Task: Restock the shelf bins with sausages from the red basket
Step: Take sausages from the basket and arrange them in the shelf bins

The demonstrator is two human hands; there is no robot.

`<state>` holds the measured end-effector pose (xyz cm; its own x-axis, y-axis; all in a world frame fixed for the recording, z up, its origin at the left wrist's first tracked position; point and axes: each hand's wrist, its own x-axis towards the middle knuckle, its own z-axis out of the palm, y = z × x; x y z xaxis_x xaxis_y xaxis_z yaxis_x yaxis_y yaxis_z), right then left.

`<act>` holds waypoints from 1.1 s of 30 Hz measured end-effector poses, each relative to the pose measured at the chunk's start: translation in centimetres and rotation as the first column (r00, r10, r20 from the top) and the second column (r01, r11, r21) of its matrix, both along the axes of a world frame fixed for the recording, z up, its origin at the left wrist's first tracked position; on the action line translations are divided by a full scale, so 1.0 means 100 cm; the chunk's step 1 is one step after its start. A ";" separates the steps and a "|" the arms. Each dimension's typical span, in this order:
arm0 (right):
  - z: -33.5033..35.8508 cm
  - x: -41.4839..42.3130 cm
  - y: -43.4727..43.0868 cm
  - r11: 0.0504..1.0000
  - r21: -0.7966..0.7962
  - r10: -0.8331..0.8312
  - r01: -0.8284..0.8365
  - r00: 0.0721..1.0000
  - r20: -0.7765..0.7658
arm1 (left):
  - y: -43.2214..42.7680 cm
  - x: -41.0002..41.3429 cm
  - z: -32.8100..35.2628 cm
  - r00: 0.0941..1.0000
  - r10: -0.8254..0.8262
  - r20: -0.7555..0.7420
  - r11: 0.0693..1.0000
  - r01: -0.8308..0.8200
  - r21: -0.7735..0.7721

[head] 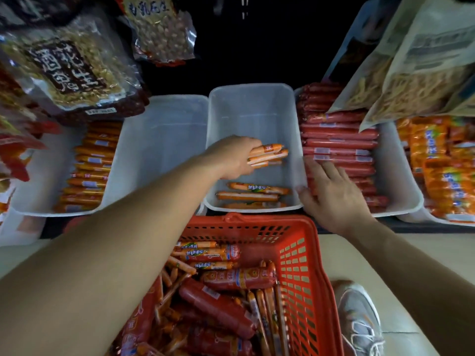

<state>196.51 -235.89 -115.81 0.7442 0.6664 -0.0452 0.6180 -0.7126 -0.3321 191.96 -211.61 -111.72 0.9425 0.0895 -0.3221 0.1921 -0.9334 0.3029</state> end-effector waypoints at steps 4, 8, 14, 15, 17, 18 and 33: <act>-0.004 0.000 -0.003 0.997 -0.004 -0.074 0.074 0.993 -0.089 | -0.007 0.019 -0.034 0.998 -0.047 -0.042 0.996 0.050 0.076; -0.002 -0.004 -0.002 0.997 0.005 -0.080 0.080 0.996 -0.040 | -0.006 0.026 -0.053 0.996 -0.084 -0.029 0.992 0.086 0.091; 0.000 -0.005 -0.003 0.996 -0.011 -0.084 0.083 0.995 -0.054 | 0.002 0.018 -0.064 0.993 0.024 -0.116 0.993 -0.010 0.116; -0.001 -0.005 -0.002 0.996 -0.015 -0.088 0.088 0.994 -0.060 | 0.003 0.019 -0.066 0.992 0.045 -0.121 0.994 -0.033 0.102; 0.000 -0.006 -0.002 0.995 -0.018 -0.096 0.095 0.993 -0.074 | 0.007 0.025 -0.070 0.990 0.089 -0.106 0.994 -0.081 0.076; 0.001 -0.006 -0.002 0.995 -0.020 -0.101 0.100 0.992 -0.079 | 0.009 0.031 -0.071 0.990 0.106 -0.090 0.992 -0.099 0.077; -0.001 -0.004 0.000 0.996 -0.038 -0.081 0.078 0.995 -0.066 | 0.026 0.061 -0.075 0.988 0.145 -0.060 0.982 -0.137 0.127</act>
